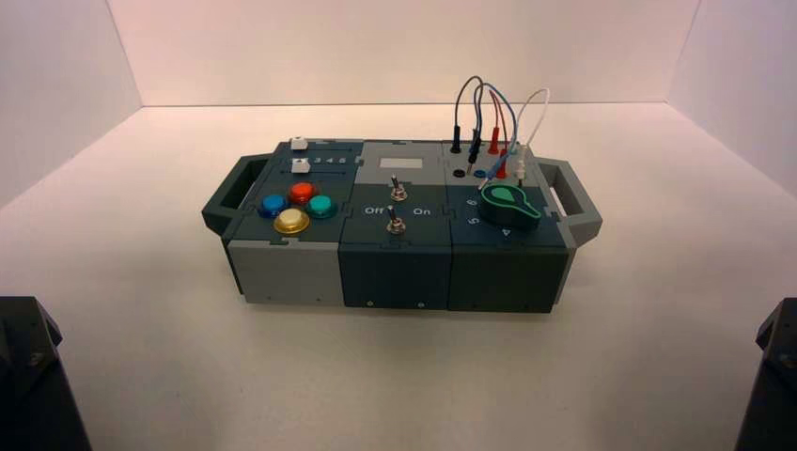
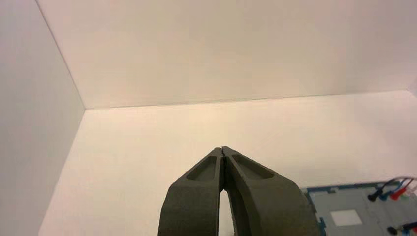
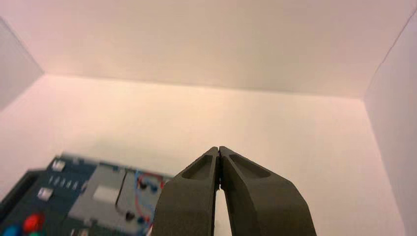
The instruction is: Rotate the box counterclockwise.
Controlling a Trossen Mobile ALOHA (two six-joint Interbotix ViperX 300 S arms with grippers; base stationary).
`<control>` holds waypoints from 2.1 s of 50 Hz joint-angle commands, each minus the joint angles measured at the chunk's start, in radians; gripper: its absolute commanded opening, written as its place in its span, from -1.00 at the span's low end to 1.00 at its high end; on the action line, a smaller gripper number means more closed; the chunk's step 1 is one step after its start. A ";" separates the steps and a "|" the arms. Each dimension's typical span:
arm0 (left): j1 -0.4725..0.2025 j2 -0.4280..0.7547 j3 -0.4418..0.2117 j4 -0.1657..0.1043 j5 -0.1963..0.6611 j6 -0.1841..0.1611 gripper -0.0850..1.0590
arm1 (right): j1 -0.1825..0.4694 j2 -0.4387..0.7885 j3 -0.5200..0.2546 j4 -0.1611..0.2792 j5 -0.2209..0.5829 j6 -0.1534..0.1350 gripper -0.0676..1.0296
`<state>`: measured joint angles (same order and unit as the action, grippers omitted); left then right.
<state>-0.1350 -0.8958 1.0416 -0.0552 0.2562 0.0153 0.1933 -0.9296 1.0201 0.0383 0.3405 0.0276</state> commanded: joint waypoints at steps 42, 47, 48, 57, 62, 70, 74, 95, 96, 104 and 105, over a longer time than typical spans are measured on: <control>-0.302 0.735 -0.328 -0.015 0.104 -0.003 -0.90 | 0.457 0.344 -0.035 0.202 0.302 0.005 -0.92; -0.330 0.819 -0.359 -0.018 0.104 -0.002 -0.90 | 0.474 0.388 -0.029 0.233 0.304 0.005 -0.92; -0.334 0.838 -0.368 -0.020 0.104 -0.002 -0.90 | 0.477 0.399 -0.028 0.238 0.305 0.005 -0.92; -0.350 0.969 -0.440 -0.028 0.104 -0.005 -0.90 | 0.537 0.506 -0.021 0.267 0.307 0.003 -0.92; -0.350 1.023 -0.474 -0.029 0.106 -0.005 -0.90 | 0.569 0.578 -0.026 0.285 0.301 0.000 -0.92; -0.351 1.075 -0.508 -0.028 0.104 -0.003 -0.90 | 0.601 0.675 -0.040 0.304 0.293 0.000 -0.92; -0.351 1.092 -0.520 -0.025 0.104 -0.002 -0.90 | 0.620 0.710 -0.046 0.314 0.290 0.000 -0.92; -0.336 1.193 -0.566 -0.015 0.091 0.003 -0.90 | 0.678 0.808 -0.067 0.371 0.293 -0.002 -0.92; -0.334 1.195 -0.568 -0.015 0.091 0.003 -0.90 | 0.678 0.810 -0.067 0.373 0.293 -0.002 -0.92; -0.327 1.209 -0.586 -0.015 0.091 0.003 -0.90 | 0.676 0.833 -0.066 0.373 0.291 -0.002 -0.92; -0.327 1.209 -0.586 -0.015 0.094 0.003 -0.90 | 0.678 0.836 -0.064 0.373 0.290 -0.002 -0.92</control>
<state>-0.4617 0.3267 0.4771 -0.0721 0.3497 0.0138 0.8667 -0.0920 0.9725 0.4065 0.6351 0.0276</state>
